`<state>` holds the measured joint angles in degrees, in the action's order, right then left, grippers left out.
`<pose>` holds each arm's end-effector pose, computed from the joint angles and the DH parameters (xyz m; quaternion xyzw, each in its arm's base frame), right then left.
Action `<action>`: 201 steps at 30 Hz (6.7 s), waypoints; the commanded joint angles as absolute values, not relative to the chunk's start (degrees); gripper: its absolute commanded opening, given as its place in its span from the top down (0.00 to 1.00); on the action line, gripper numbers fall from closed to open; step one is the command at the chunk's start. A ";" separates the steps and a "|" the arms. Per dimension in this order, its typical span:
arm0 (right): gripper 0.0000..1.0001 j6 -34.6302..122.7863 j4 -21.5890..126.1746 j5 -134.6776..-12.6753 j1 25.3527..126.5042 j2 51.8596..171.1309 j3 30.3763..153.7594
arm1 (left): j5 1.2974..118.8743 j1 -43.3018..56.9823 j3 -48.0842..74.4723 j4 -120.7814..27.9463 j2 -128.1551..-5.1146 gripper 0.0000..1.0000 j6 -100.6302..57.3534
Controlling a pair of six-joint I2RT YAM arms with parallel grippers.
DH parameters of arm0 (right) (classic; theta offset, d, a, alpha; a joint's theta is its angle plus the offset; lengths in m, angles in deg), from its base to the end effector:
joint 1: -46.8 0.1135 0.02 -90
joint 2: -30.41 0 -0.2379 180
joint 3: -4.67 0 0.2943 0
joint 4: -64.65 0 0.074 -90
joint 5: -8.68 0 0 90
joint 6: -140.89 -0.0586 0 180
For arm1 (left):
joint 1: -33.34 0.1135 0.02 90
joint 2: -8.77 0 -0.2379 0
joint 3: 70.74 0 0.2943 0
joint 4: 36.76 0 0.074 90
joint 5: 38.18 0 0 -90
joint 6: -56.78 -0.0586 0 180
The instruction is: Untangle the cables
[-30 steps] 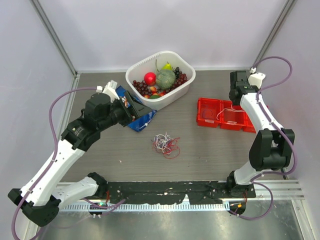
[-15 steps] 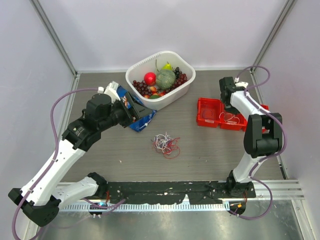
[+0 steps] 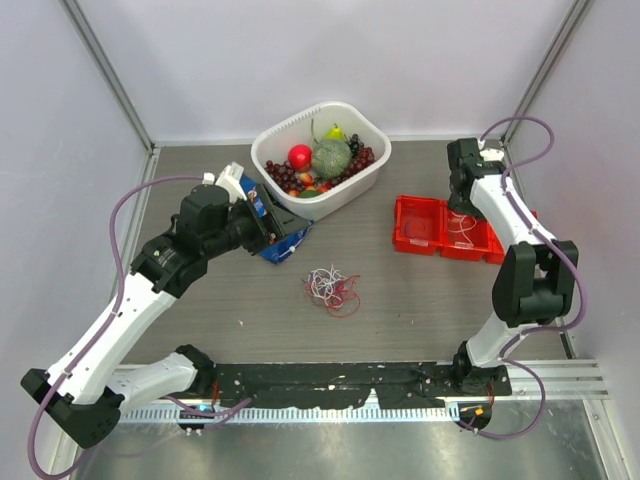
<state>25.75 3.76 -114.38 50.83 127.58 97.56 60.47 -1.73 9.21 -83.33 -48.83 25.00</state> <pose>0.3961 -0.0041 0.2158 0.2316 0.9092 -0.2170 0.2694 0.2282 -0.1710 0.3722 -0.1279 0.8285 -0.4372 0.3257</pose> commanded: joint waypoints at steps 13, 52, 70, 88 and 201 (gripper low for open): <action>0.59 32.00 11.56 -79.95 66.01 113.66 92.83 | 64.57 -1.47 4.14 -84.20 -50.73 0.23 22.95; 0.57 16.97 43.48 -65.76 88.46 114.79 67.67 | 70.54 -6.39 3.78 -77.35 -76.66 1.00 12.04; 0.99 16.79 41.81 -70.50 89.34 124.37 68.46 | 68.27 -6.12 16.60 -76.82 -61.73 1.00 13.98; 0.99 15.91 41.02 -73.05 89.34 128.06 66.62 | 65.71 -4.98 51.65 -73.84 -59.60 1.00 2.56; 0.99 26.19 12.90 -69.89 93.47 98.62 95.89 | 67.71 -4.98 34.63 -80.60 -58.98 1.00 15.47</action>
<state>25.18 13.82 -65.92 93.65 100.13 93.36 55.64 -5.16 32.92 -74.13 -54.52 14.92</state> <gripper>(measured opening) 0.039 0.017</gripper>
